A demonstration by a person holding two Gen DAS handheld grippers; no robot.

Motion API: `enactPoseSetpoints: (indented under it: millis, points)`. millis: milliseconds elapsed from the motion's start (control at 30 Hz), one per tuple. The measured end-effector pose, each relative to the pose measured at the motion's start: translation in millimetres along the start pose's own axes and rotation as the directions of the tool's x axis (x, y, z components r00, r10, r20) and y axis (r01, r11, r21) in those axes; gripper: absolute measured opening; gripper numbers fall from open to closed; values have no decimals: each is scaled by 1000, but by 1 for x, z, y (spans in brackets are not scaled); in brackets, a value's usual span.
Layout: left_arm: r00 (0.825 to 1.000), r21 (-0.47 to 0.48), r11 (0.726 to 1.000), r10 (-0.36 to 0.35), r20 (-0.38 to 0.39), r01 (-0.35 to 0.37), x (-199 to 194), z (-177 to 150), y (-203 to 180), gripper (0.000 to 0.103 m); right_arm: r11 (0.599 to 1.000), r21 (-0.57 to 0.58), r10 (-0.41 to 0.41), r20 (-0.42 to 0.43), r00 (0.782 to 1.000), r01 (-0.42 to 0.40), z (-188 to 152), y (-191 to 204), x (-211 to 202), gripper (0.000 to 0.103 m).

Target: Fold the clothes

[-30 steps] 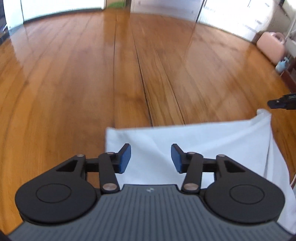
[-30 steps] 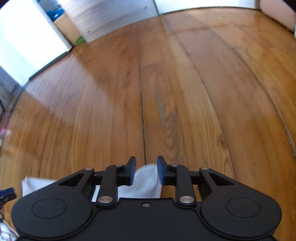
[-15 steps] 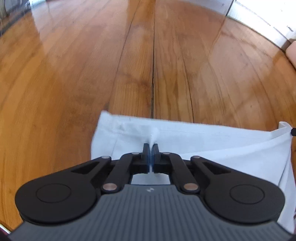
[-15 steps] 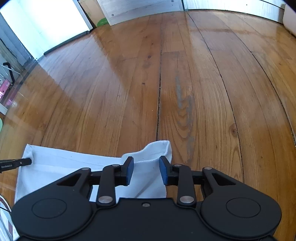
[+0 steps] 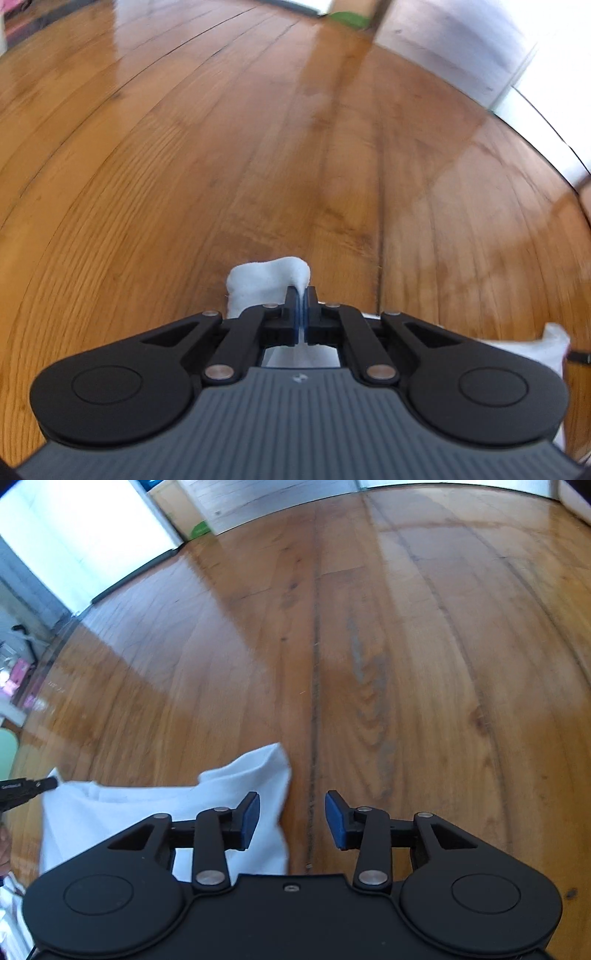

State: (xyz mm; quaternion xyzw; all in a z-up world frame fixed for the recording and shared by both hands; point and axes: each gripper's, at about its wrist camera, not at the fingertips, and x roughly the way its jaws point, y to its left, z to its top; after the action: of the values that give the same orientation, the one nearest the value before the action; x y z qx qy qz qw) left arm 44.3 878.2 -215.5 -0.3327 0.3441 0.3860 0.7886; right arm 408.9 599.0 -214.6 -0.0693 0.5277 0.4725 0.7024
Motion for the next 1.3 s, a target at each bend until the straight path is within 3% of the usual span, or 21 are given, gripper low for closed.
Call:
enactPoseSetpoints:
  millis: [67,133,200,233,267,300,333,400,467,567,600,733,900,1000,1133,1233,1300]
  points:
    - [1000,26,1000,-7,3,7,-5,-5,-2,2,1000,15,20,-5,1000,-20,0,2,7,54]
    - [999,8,999,-38,19,38,-15,-9,0,2,1000,10,-9,7,1000,9,0,7,17,68]
    - [992,-41,994,-102,69,105,-34,-8,9,1,997,-36,-60,71,996,62,-2,19,22,69]
    - [983,-75,985,-149,105,157,-45,-10,16,1,995,-74,-62,88,994,69,-4,25,24,57]
    - [970,-111,970,-200,135,215,-53,-14,25,2,991,-120,-54,105,993,67,-7,32,24,36]
    - [954,-145,951,-249,167,273,-60,-18,34,2,984,-165,-46,121,992,66,-10,39,25,6]
    - [944,-180,935,-274,182,306,-65,-22,43,2,976,-201,-49,174,984,84,-14,45,18,4]
    - [961,-230,937,-236,143,264,-62,-32,58,2,961,-237,-62,314,947,142,-23,58,-8,4]
    - [971,-221,947,-213,112,233,-56,-39,66,2,955,-225,-73,450,890,192,-30,70,-45,3]
    - [976,-197,956,-206,65,215,-45,-47,67,2,911,-281,-87,583,808,301,-49,94,-88,3]
    - [977,-186,959,-209,45,214,-40,-49,63,2,892,-295,-115,586,802,343,-52,97,-89,3]
    - [987,3,987,-158,-42,158,-32,-65,25,3,811,-323,-283,514,810,488,-54,88,-61,3]
    - [996,216,974,-61,-71,75,-38,-87,-12,3,860,-246,-324,413,851,446,-60,62,-51,3]
    - [988,160,981,-90,-123,109,-40,-92,-7,3,851,-268,-337,378,862,451,-70,55,-47,4]
    - [989,34,990,-136,-64,139,-46,-77,12,11,866,-238,-346,347,872,439,-70,43,-45,4]
    - [991,-52,990,-135,-8,135,-46,-53,24,21,877,-225,-337,340,878,424,-71,43,-45,4]
    - [995,-80,992,-102,-5,102,-36,-36,24,33,882,-224,-326,341,881,414,-68,42,-45,4]
